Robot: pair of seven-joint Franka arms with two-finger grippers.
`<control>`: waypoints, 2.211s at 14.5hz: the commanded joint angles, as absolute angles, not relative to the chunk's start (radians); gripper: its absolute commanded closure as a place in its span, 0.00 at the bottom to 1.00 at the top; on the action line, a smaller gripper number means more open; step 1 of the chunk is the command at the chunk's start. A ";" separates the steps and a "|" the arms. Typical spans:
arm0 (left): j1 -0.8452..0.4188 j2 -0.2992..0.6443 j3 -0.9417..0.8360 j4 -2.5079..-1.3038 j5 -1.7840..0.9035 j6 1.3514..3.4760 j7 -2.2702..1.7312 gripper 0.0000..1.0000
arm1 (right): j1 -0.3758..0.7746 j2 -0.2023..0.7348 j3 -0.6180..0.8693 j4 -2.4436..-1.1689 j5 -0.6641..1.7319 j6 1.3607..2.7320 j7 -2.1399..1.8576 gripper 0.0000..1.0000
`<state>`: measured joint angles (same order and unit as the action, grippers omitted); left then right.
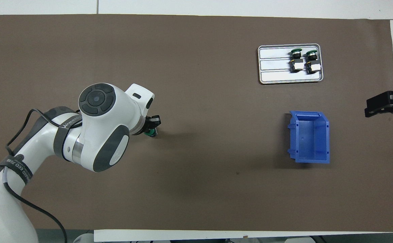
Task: Place and press button with both arms
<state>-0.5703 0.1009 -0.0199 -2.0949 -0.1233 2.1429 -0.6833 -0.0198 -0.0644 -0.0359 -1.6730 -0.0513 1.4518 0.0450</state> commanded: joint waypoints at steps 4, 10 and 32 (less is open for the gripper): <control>-0.583 0.097 -0.014 -2.169 -0.106 2.227 -0.666 0.97 | -0.023 -0.081 -0.035 -1.690 -0.060 1.456 0.021 0.01; -0.572 0.094 -0.017 -2.113 -0.112 2.186 -0.666 0.95 | -0.023 -0.081 -0.035 -1.690 -0.060 1.456 0.021 0.01; -0.196 0.014 0.011 -1.737 0.012 1.565 -0.279 0.01 | -0.023 -0.081 -0.035 -1.690 -0.060 1.457 0.021 0.01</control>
<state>-0.1997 0.0127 0.0101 -1.7843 -0.0259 1.6400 -0.3193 -0.0198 -0.0644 -0.0359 -1.6730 -0.0513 1.4518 0.0450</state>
